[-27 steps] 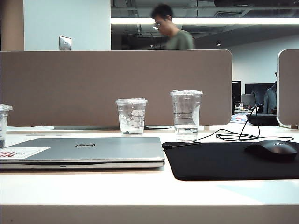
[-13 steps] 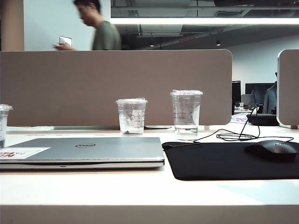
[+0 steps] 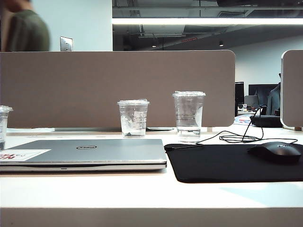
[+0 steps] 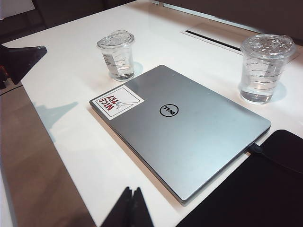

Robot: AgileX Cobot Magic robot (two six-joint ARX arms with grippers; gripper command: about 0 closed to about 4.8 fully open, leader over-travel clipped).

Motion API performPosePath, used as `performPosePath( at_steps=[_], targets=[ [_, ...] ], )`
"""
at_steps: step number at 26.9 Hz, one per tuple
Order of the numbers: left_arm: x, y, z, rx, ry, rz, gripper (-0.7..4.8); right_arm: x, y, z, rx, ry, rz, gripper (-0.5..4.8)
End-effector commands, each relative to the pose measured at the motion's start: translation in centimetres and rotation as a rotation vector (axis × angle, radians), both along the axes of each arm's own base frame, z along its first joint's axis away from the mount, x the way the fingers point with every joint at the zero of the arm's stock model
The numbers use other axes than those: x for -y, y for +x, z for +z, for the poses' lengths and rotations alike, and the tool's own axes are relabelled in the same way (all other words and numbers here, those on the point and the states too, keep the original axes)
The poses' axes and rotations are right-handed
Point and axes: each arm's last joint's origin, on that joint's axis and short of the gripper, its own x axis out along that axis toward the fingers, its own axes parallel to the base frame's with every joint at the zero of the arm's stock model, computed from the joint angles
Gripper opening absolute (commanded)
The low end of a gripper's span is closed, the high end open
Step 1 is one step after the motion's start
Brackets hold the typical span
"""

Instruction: Pick up the coffee cup on the left and place it on the left side of the laptop.

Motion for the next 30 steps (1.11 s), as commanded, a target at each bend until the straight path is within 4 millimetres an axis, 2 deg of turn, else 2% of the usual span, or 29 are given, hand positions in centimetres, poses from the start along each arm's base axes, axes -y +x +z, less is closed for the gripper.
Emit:
performPosePath(
  at_steps=[1, 4, 7, 9, 11, 15, 24, 30],
  targets=[
    [0.0, 0.0, 0.3, 0.017, 0.005, -0.003, -0.05, 0.0, 0.0, 0.4, 0.026, 0.012, -0.001, -0.04],
    [0.0, 0.0, 0.3, 0.017, 0.005, -0.003, -0.05, 0.3, 0.1, 0.4, 0.036, -0.001, -0.072, -0.04],
    [0.0, 0.0, 0.3, 0.017, 0.005, -0.003, -0.05, 1.5, 0.6, 0.4, 0.065, -0.025, -0.261, -0.04],
    [0.0, 0.0, 0.3, 0.017, 0.006, -0.004, -0.05, 2.6, 0.7, 0.3, 0.102, -0.028, -0.406, -0.04],
    [0.0, 0.0, 0.3, 0.017, 0.005, -0.004, -0.05, 4.7, 0.4, -0.5, 0.219, 0.022, -0.62, -0.04],
    [0.0, 0.0, 0.3, 0.016, 0.005, -0.004, -0.05, 6.5, -0.6, -2.1, 0.333, 0.071, -0.846, -0.04],
    [0.0, 0.0, 0.2, 0.016, 0.005, -0.004, -0.05, 8.6, -3.3, -6.5, 0.44, 0.116, -0.993, -0.04],
    [0.0, 0.0, 0.2, 0.016, 0.005, -0.004, -0.05, 9.0, -3.7, -8.6, 0.463, 0.116, -1.01, -0.04]
  ],
)
